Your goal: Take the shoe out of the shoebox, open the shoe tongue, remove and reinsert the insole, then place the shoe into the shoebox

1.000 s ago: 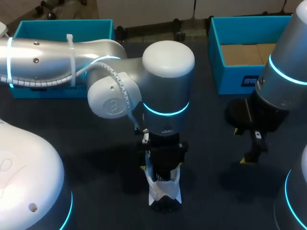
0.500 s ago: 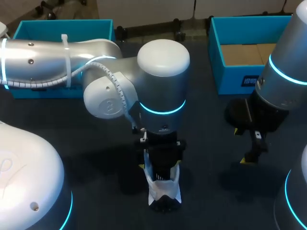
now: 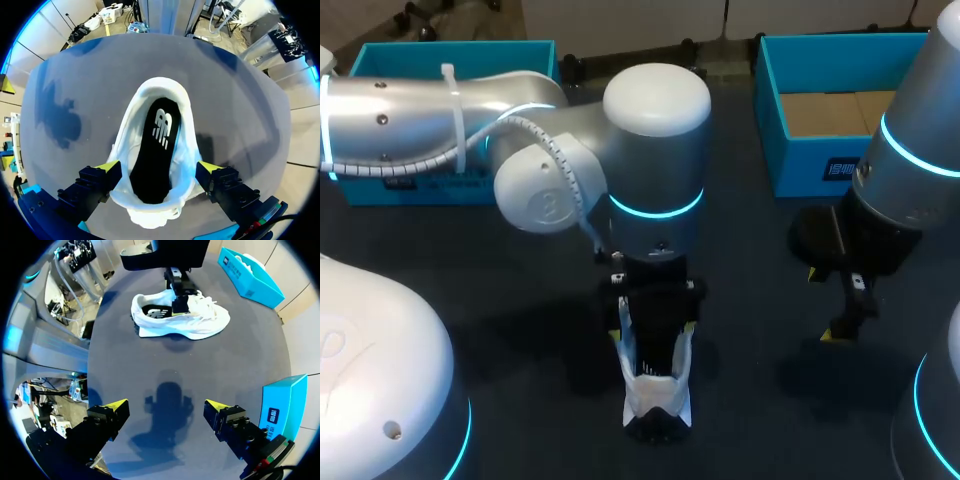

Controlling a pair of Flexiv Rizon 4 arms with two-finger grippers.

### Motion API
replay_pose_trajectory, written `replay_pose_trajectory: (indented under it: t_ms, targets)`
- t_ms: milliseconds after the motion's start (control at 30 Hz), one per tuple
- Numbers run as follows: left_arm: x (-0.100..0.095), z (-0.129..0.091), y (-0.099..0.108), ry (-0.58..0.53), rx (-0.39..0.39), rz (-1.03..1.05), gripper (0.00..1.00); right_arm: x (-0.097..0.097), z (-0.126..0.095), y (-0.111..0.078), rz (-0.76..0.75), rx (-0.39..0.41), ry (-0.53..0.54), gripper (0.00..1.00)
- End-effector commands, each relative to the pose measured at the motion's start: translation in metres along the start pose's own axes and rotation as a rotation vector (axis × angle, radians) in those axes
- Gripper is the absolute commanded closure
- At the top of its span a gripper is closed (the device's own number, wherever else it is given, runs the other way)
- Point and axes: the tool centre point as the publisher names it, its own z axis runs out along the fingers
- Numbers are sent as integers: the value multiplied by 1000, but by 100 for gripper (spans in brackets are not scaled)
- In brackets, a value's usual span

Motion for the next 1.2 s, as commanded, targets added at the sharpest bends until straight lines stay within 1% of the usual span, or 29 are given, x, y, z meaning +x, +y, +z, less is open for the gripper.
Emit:
replay_pose_trajectory:
  t_ms: [33, 333, 500, 600, 833, 867, 1000, 1133, 1200]
  targets:
    - [-1, 1, 3, 2, 5, 4, 0, 0, 2, 0, 0, 0, -1, 0]
    - [-3, -4, 18, 12, 1, 4, 0, 0, 2, 0, 0, 0, -1, 0]
    - [-3, -9, 26, 6, 19, 5, 0, 0, 2, 0, 0, 0, -1, 0]
    - [-2, -15, 26, -12, 38, 22, 0, 0, 2, 0, 0, 0, -1, 0]
    - [-8, -25, 22, -23, 2, 30, 0, 0, 2, 0, 0, 0, -1, 0]
    - [-9, -27, 24, -22, -12, 24, 0, 0, 2, 0, 0, 0, -1, 0]
    - [-9, -35, 32, -26, -22, 16, 0, 0, 2, 0, 0, 0, -1, 0]
    - [-6, -49, 42, -28, -47, 5, 0, 0, 2, 0, 0, 0, -1, 0]
    - [-5, -54, 47, -27, -44, 7, 0, 0, 2, 0, 0, 0, -1, 0]
